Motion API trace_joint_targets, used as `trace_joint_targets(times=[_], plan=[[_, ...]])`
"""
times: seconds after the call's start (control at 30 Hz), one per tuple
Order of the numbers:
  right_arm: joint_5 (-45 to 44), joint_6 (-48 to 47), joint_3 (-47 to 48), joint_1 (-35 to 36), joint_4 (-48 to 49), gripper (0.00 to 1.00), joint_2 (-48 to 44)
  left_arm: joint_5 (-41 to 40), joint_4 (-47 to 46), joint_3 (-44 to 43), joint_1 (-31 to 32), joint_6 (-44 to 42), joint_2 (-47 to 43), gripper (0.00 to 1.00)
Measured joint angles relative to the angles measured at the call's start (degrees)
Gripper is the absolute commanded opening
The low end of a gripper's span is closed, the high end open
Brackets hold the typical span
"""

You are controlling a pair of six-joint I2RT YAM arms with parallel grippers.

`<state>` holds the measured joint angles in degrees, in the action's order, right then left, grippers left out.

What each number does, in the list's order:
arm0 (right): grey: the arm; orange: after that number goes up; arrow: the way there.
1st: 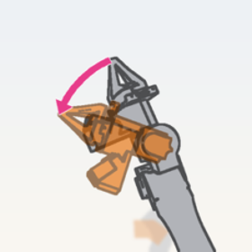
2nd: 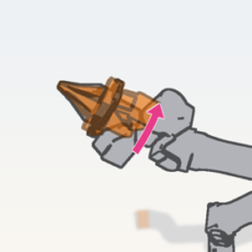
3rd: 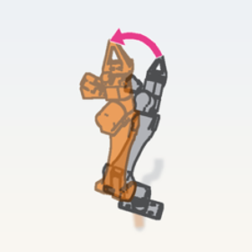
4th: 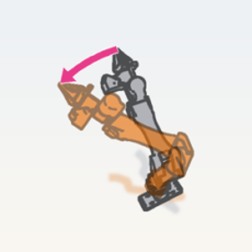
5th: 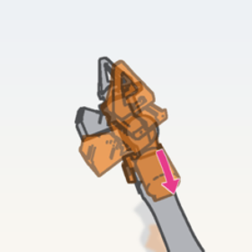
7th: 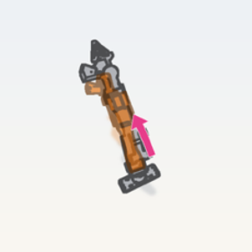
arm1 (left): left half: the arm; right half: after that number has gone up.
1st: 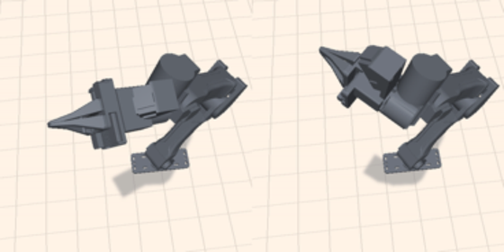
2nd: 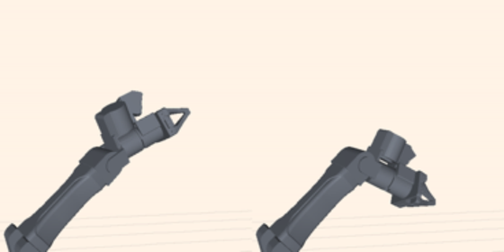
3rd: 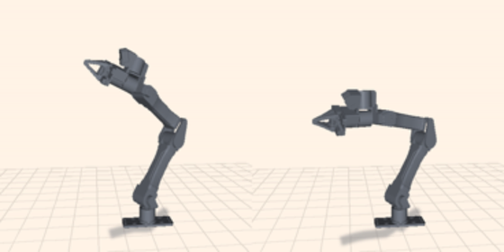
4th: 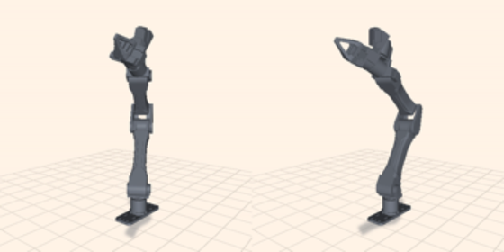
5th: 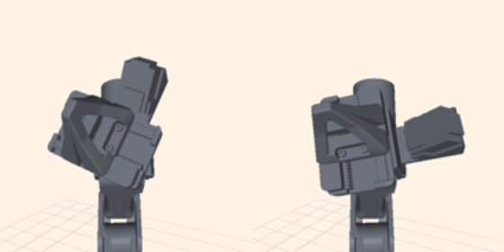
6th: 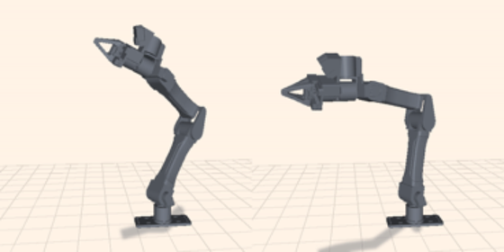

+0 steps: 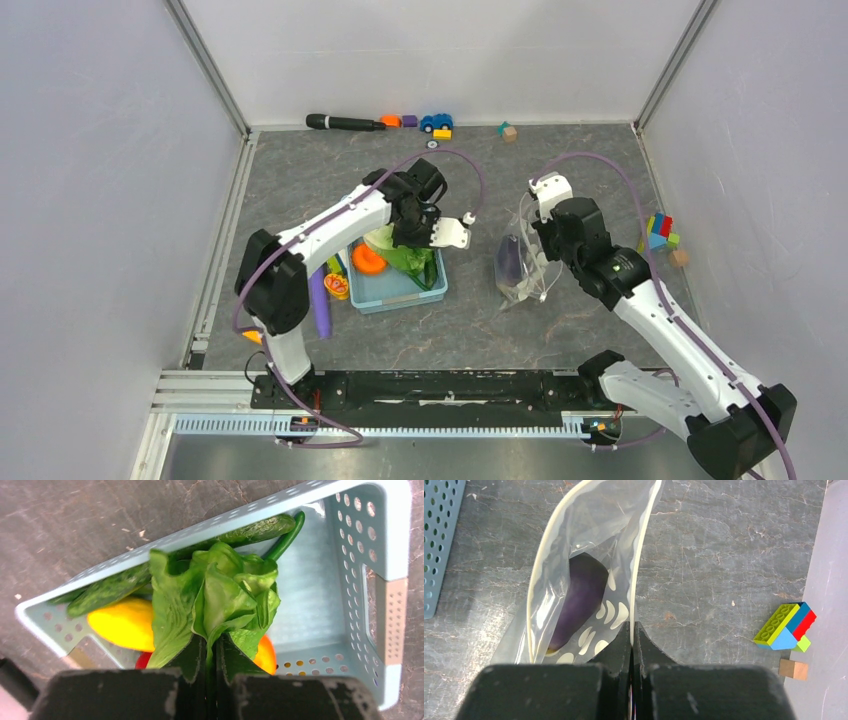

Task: Place the food in the zip-top bag and seal the zipper
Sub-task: Pick up the fake vegetable from the bin.

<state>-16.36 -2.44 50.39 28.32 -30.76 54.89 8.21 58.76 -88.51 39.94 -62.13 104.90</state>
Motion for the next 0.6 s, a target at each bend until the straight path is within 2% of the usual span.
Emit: trace_joint_targets(times=[0.3, 0.43, 0.6], plan=[[1.81, 1.11, 0.0, 0.0, 0.31, 0.0, -1.11, 1.2, -0.28, -1.97, -0.02, 5.11, -9.94, 0.02], [2.93, 2.64, 0.0, -0.02, 0.28, 0.0, -0.94, 1.46, -3.3, -2.03, -0.02, 9.42, -13.62, 0.02], [5.7, 6.16, 0.48, -0.09, 0.11, 0.0, 0.04, 1.88, -11.56, -2.05, -0.02, 17.7, -16.92, 0.02]])
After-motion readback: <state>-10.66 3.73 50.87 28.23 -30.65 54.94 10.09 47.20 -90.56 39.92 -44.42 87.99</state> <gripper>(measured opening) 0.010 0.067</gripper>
